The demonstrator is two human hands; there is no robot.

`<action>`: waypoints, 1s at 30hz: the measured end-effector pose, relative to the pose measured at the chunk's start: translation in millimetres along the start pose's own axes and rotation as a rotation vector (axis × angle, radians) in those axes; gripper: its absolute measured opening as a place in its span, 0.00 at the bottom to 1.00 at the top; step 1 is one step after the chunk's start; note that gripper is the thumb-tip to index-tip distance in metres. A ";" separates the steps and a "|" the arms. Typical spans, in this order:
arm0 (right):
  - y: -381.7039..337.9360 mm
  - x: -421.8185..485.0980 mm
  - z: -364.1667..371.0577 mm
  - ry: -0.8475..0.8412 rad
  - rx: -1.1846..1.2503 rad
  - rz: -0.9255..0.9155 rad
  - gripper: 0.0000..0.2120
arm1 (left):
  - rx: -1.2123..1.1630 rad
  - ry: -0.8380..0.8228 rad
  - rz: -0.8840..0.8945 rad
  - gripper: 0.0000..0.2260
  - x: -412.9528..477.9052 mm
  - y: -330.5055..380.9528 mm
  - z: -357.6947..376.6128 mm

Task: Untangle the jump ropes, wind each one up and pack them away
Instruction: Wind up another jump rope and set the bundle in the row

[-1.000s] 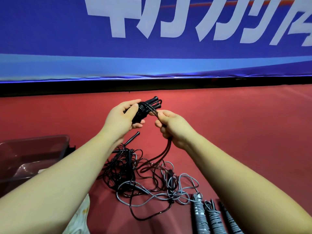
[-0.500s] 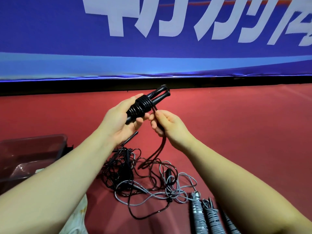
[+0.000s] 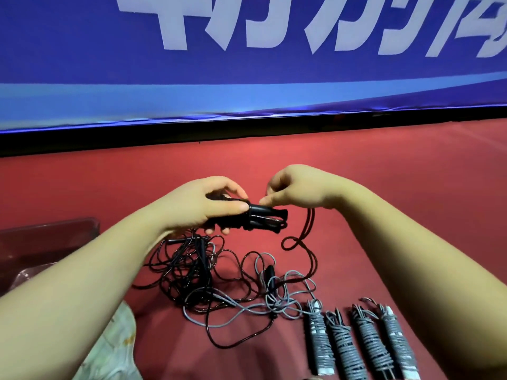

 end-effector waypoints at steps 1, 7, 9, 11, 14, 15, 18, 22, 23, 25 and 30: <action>-4.4 -1.3 0.2 0.020 -0.055 0.017 0.10 | 0.108 0.026 0.008 0.09 1.5 1.2 -1.5; -27.3 -3.5 8.6 0.158 -0.142 0.064 0.17 | 0.532 0.055 0.076 0.08 7.2 12.2 7.2; -30.4 -5.5 10.2 0.189 -0.103 0.040 0.15 | 0.601 0.116 0.082 0.08 8.1 11.6 4.4; -24.9 -8.1 6.4 0.248 0.114 0.019 0.12 | 0.444 0.216 0.097 0.06 6.5 12.1 -7.1; -12.5 -10.8 0.4 0.374 0.330 -0.056 0.05 | 0.153 0.319 0.091 0.08 3.4 7.7 -21.5; -7.2 -10.9 1.1 0.408 0.397 -0.076 0.04 | 0.105 0.338 0.086 0.09 3.5 5.1 -23.1; -0.5 -11.2 10.4 0.470 0.621 -0.110 0.04 | 0.003 0.387 0.081 0.10 2.5 2.2 -22.6; -8.3 -14.6 30.3 0.518 0.919 -0.247 0.07 | -0.323 0.474 0.065 0.08 2.2 3.0 -27.4; -8.6 -13.6 37.0 0.497 0.967 -0.261 0.06 | -0.458 0.485 0.045 0.08 2.2 2.3 -29.2; -6.9 -7.3 49.0 0.396 0.987 -0.268 0.06 | -0.708 0.475 0.009 0.07 2.4 1.9 -31.2; 1.0 -2.4 23.4 0.349 0.740 -0.384 0.10 | -0.978 0.252 -0.082 0.09 -0.5 2.1 -13.7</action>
Point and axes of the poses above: each hand's wrist, its own x-axis towards the middle knuckle, its own z-axis out of the palm, y = z × x, the point moved 8 cm from there along x, towards the middle knuckle, and after that the axes turned 13 degrees about x, right-handed, at the moved point
